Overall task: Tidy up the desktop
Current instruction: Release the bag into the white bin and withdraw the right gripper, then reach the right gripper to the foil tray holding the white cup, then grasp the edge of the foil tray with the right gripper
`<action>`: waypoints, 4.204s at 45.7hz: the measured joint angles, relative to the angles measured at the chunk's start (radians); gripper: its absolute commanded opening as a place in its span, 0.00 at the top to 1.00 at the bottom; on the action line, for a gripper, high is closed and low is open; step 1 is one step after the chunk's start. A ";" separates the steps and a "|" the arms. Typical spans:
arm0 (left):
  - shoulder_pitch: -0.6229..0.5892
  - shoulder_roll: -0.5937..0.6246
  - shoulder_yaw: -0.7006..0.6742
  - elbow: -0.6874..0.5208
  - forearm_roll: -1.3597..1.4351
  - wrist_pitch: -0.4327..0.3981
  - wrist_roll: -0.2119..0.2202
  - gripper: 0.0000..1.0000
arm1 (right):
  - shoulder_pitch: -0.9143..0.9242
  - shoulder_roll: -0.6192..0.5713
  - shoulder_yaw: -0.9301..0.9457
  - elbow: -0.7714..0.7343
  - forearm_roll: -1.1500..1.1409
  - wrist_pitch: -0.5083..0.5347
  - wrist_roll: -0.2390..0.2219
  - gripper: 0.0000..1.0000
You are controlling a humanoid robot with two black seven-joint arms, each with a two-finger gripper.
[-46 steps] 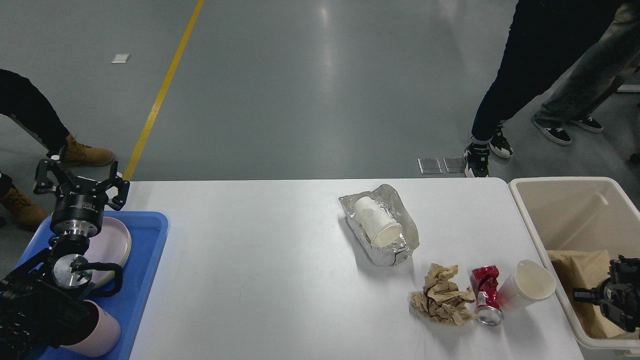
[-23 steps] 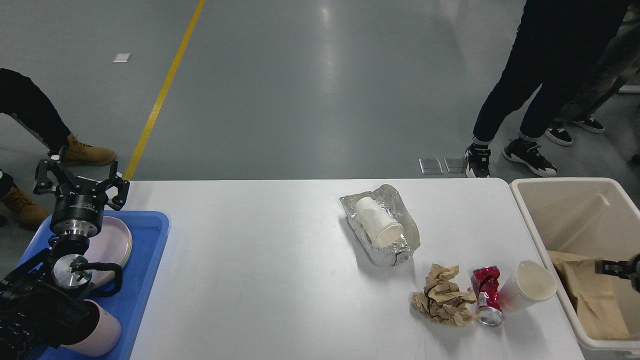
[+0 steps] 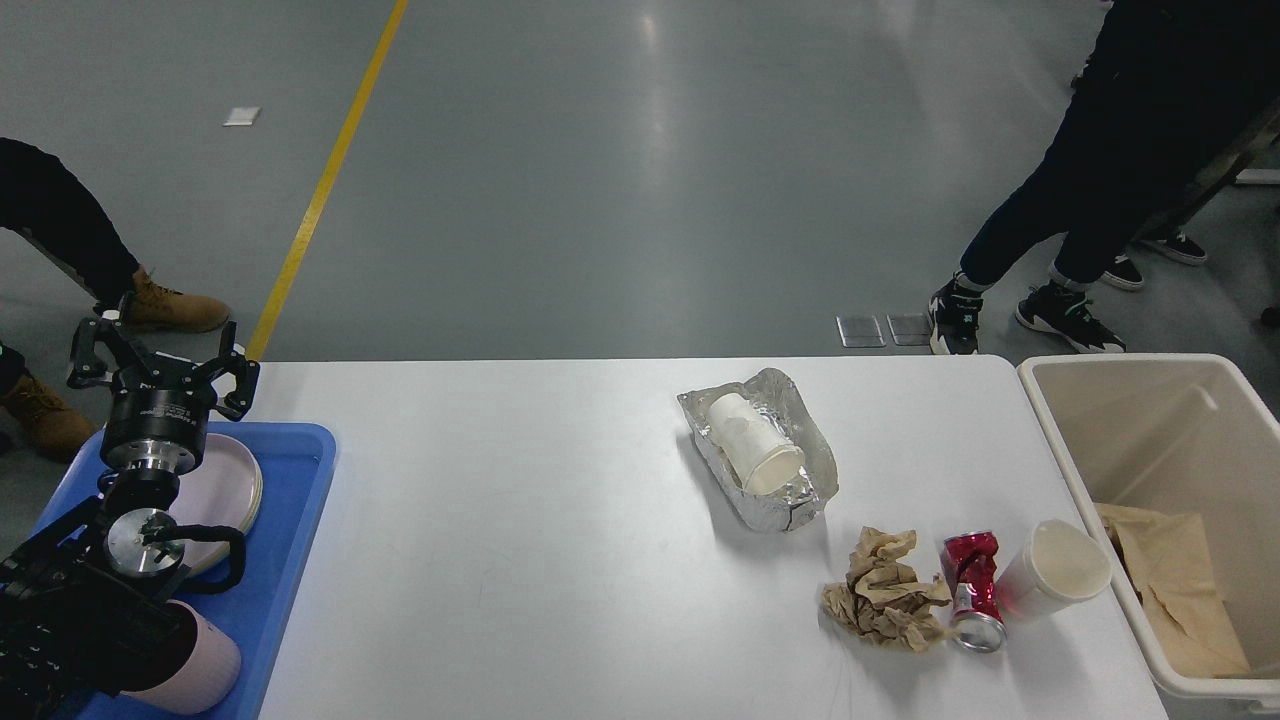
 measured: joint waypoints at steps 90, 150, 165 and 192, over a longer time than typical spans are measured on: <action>0.000 0.000 0.000 0.000 0.000 0.000 0.000 0.04 | 0.624 0.390 0.060 0.849 0.142 0.136 -0.003 0.00; 0.000 0.000 0.000 0.000 0.000 0.000 0.000 0.04 | -0.212 0.566 0.232 0.377 0.318 -0.277 -0.007 0.00; 0.000 0.000 0.000 0.000 0.000 0.000 0.000 0.04 | -0.260 0.663 0.273 0.311 0.316 -0.293 -0.006 0.00; 0.000 0.000 0.000 0.000 0.000 0.000 0.000 0.04 | -0.305 0.699 0.276 0.243 0.310 -0.336 -0.006 0.20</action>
